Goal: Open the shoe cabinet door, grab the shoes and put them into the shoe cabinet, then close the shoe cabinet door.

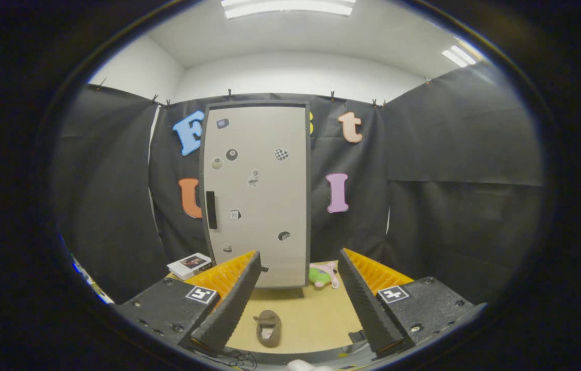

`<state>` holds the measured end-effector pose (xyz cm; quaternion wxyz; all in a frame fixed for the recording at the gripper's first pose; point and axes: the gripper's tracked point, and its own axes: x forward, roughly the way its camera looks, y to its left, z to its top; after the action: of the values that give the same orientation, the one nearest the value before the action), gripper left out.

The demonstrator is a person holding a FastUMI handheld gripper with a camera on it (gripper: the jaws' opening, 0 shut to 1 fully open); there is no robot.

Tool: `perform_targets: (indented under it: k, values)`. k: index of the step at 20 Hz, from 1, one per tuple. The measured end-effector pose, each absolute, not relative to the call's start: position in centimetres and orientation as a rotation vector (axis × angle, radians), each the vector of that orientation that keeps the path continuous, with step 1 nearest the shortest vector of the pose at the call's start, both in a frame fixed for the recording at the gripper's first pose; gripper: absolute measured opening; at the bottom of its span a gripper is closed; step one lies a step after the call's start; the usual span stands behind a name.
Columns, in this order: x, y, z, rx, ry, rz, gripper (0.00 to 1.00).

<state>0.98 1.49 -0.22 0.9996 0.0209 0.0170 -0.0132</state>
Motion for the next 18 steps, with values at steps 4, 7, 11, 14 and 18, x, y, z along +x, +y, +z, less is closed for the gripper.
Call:
perform_targets:
  k: [4, 7, 11, 14, 18]
  values:
    - [3.0, 3.6, -0.5, 0.042, 0.049, 0.012, 0.98]
    - [5.5, 5.3, -0.4, 0.02, 0.055, 0.043, 0.98]
    - [10.8, 9.2, -0.9, 0.0, 0.042, 0.121, 0.99]
    - [15.1, 12.8, -1.5, 0.003, 0.041, 0.198, 0.99]
    - [20.7, 17.0, -1.9, 0.004, 0.05, 0.287, 0.99]
